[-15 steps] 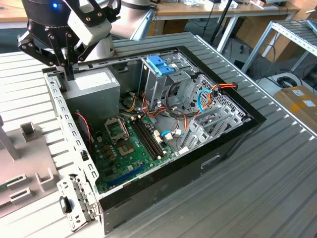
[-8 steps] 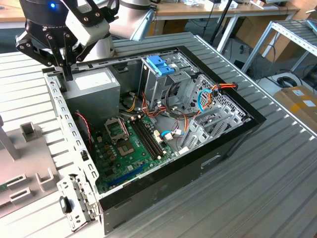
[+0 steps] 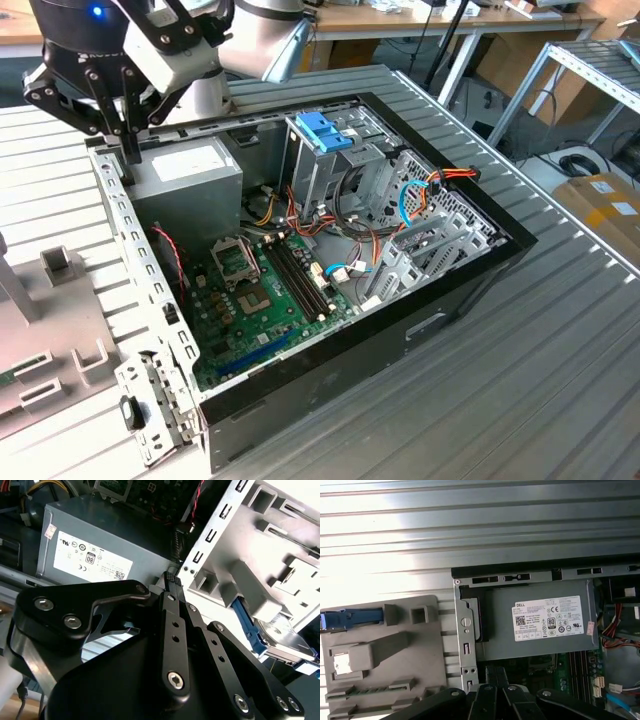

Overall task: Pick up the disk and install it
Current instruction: 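Reach for the disk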

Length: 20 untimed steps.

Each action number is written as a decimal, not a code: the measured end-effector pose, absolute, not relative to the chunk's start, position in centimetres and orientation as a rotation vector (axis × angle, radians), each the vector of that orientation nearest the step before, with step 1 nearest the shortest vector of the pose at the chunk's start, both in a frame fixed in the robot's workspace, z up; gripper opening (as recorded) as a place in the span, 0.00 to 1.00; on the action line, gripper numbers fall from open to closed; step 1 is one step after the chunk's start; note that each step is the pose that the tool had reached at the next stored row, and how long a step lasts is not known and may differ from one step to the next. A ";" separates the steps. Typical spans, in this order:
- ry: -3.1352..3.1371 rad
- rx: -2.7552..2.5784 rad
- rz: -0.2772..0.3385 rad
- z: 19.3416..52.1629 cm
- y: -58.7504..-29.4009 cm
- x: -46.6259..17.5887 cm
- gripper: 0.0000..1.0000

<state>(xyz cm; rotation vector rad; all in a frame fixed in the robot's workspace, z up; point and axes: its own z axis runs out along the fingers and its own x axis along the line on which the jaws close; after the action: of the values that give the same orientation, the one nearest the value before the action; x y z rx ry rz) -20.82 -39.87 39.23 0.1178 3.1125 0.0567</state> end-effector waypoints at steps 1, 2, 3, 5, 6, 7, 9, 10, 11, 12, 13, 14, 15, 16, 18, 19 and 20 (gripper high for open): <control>3.112 0.118 0.057 39.2 -39.9 -20.9 0.10; 3.113 0.118 0.057 39.2 -39.9 -20.9 0.10; 3.112 0.118 0.057 39.2 -39.9 -21.0 0.10; 3.112 0.118 0.057 39.2 -39.9 -21.1 0.10; 3.112 0.118 0.057 39.2 -39.9 -21.2 0.10; 3.112 0.118 0.057 39.2 -39.9 -21.3 0.10; 3.113 0.118 0.057 39.2 -39.9 -21.4 0.10; 3.113 0.118 0.057 39.2 -39.9 -21.4 0.10; 3.112 0.118 0.057 39.2 -39.9 -21.4 0.10; 3.112 0.118 0.057 39.2 -39.9 -21.5 0.10; 3.112 0.118 0.057 39.2 -39.9 -21.5 0.10; 3.112 0.118 0.057 39.2 -39.9 -21.6 0.10; 3.113 0.118 0.057 39.2 -39.9 -21.6 0.10; 3.112 0.118 0.057 39.2 -39.9 -21.7 0.10; 3.112 0.118 0.057 39.2 -39.9 -21.7 0.10; 3.112 0.118 0.057 39.2 -39.9 -21.8 0.10; 3.112 0.118 0.057 39.2 -39.9 -21.9 0.10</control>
<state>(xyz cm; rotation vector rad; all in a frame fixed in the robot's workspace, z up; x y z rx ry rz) -21.94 -39.88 39.23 0.1178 3.1125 0.0567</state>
